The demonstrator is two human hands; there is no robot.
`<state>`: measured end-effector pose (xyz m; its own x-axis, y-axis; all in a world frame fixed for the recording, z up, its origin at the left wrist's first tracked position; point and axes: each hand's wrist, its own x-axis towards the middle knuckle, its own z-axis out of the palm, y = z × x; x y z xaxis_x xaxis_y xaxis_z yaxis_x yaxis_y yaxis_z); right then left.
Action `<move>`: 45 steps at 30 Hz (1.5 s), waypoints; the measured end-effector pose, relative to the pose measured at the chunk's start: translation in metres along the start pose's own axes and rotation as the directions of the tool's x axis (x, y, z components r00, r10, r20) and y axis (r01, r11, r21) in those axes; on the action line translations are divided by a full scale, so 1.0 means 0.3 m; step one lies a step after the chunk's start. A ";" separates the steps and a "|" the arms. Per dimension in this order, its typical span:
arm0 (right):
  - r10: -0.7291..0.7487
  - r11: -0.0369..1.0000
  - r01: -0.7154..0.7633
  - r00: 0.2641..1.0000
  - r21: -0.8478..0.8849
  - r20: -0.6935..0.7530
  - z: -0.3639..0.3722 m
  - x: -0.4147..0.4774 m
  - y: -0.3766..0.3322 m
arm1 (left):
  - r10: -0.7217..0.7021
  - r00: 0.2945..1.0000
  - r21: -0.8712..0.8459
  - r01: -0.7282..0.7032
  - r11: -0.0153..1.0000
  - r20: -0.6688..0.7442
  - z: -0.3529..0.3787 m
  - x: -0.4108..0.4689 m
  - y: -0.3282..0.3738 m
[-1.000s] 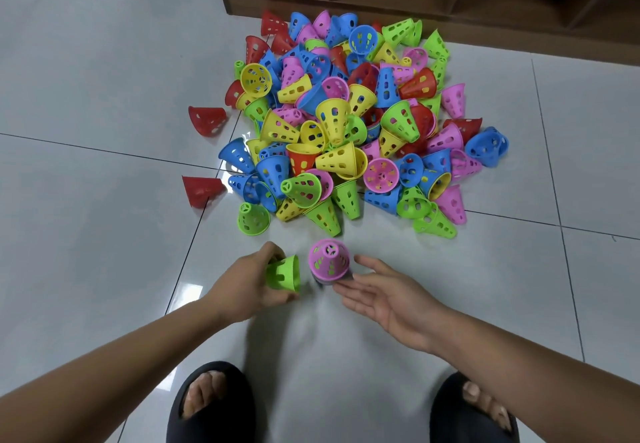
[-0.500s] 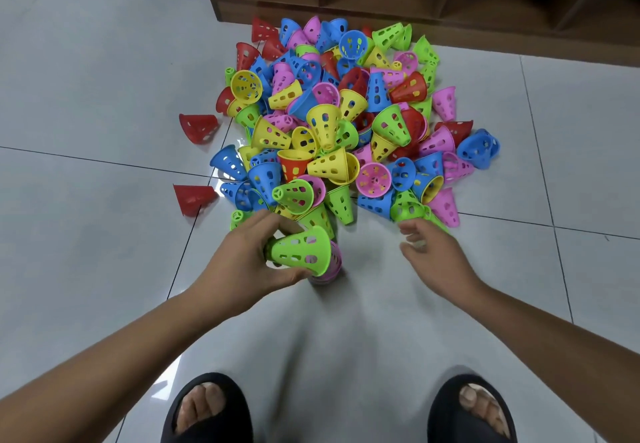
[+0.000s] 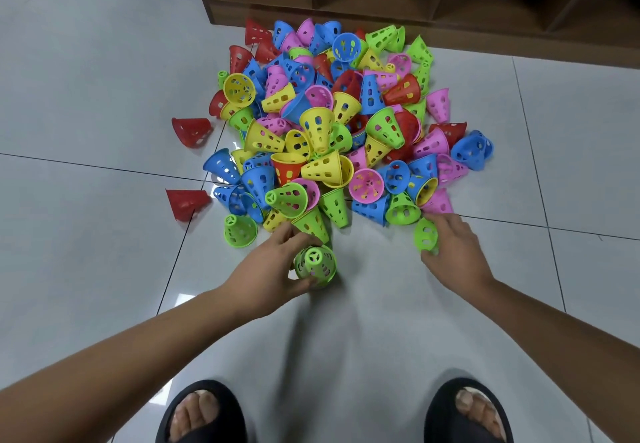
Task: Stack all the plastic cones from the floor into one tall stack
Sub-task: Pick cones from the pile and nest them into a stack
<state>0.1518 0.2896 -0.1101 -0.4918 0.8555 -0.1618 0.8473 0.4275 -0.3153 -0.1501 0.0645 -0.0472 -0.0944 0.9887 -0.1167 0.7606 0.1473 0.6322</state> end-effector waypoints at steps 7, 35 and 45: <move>-0.057 0.997 0.048 0.985 0.058 0.163 0.034 -0.052 0.017 | -0.003 0.994 0.015 0.005 1.000 -0.110 -0.079 0.020 -0.045; -0.442 0.797 0.386 0.897 0.465 0.014 -0.203 -0.225 -0.447 | -0.132 0.883 -0.152 0.069 0.986 -0.450 -0.227 0.031 -0.021; -0.443 0.769 0.389 0.896 0.508 -0.015 -0.179 -0.196 -0.487 | 0.029 0.874 -0.136 -0.108 0.985 -0.486 -0.197 -0.037 0.102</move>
<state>0.0678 0.1926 -0.0043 -0.8134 0.5816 0.0089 0.3583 0.5131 -0.7799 -0.1636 0.0598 0.0188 -0.3724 0.8822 0.2883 0.6720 0.0421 0.7393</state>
